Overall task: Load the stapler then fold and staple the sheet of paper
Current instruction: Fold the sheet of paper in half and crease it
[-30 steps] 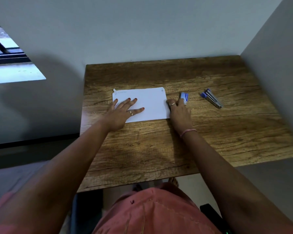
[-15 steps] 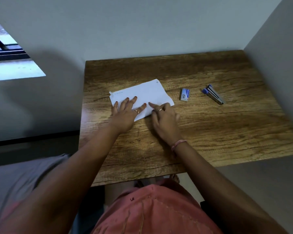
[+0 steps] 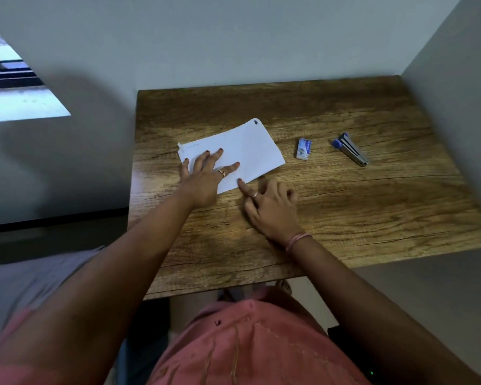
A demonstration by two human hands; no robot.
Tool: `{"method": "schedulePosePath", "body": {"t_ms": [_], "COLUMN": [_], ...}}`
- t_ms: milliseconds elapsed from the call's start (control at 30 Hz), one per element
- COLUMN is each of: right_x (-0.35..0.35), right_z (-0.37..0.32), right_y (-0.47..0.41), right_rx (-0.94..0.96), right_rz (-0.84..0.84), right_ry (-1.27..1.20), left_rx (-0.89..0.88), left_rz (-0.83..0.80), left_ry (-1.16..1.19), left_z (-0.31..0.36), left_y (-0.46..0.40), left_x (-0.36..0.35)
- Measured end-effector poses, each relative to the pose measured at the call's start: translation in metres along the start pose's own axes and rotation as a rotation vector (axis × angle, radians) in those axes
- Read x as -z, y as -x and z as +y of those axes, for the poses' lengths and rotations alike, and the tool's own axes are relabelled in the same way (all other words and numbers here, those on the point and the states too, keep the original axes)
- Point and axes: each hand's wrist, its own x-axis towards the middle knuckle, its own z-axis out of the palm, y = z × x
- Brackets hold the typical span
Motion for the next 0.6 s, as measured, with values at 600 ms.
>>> {"method": "schedulePosePath", "body": {"t_ms": [600], "right_x": [0.021], "right_z": [0.038], "right_y": [-0.037], "right_rx": [-0.545], "right_rz": [0.087], "right_ry": [-0.215], "left_rx": [0.009], "left_rz": [0.361], "left_ry": [0.530], "left_z": [-0.002], "left_y": [0.015], "left_x": [-0.018]}}
